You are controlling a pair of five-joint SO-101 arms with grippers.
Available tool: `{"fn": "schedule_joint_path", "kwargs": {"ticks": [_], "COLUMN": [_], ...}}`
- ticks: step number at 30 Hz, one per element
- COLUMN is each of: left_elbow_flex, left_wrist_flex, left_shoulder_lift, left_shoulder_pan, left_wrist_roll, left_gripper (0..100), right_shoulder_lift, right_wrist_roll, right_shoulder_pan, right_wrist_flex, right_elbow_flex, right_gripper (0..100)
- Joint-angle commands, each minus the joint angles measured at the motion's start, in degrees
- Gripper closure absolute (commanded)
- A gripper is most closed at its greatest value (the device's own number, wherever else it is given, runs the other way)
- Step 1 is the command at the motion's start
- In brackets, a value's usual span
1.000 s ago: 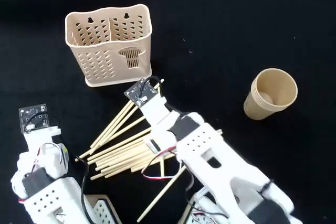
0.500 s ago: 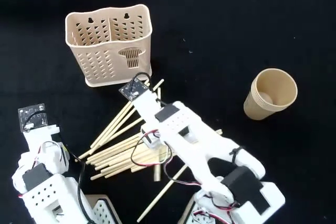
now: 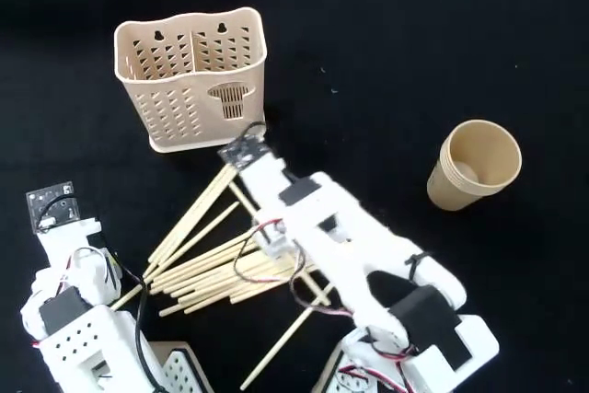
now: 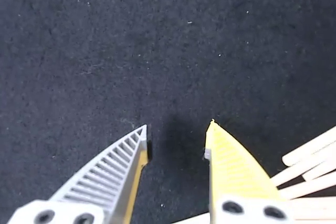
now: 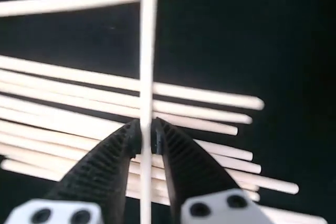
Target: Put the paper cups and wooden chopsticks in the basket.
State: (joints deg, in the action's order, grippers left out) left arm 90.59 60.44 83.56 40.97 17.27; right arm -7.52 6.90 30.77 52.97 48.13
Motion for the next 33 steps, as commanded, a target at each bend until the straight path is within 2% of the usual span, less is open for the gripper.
{"fn": "schedule_joint_path", "kwargs": {"ticks": [1,6,10,16,20,24,26,31,33], "left_elbow_flex": [-0.22,-0.22,-0.22,-0.22,-0.22,-0.13,-0.13,-0.13,-0.13], "left_wrist_flex": [-0.88,-0.88,-0.88,-0.97,-0.97,-1.58,-1.58,-1.58,-1.58], "left_shoulder_lift": [0.0,0.0,0.0,0.0,0.0,0.0,0.0,0.0,0.0], "left_shoulder_pan": [0.13,0.13,0.13,0.13,0.13,0.13,0.13,0.13,0.13], "left_wrist_roll": [-0.26,-0.26,-0.26,-0.26,-0.26,-0.26,-0.26,-0.26,-0.26], "left_gripper": [81,81,81,81,81,81,81,81,81], "right_shoulder_lift": [-3.12,-12.97,-18.59,-17.8,-17.1,-17.1,-17.27,-17.36,-17.36], "right_wrist_roll": [5.8,20.92,29.54,42.29,43.78,43.87,43.96,44.75,48.44], "right_shoulder_pan": [-4.92,-5.19,-3.78,4.4,5.27,5.19,5.19,5.27,5.36], "right_wrist_flex": [4.48,11.08,13.01,11.69,8.79,11.34,11.69,13.36,16.53], "right_elbow_flex": [-2.15,-3.03,-1.19,7.16,8.92,7.96,7.78,7.6,7.6], "right_gripper": [98.5,98.5,98.5,98.5,97.5,81.4,76.6,78.6,78.7]}}
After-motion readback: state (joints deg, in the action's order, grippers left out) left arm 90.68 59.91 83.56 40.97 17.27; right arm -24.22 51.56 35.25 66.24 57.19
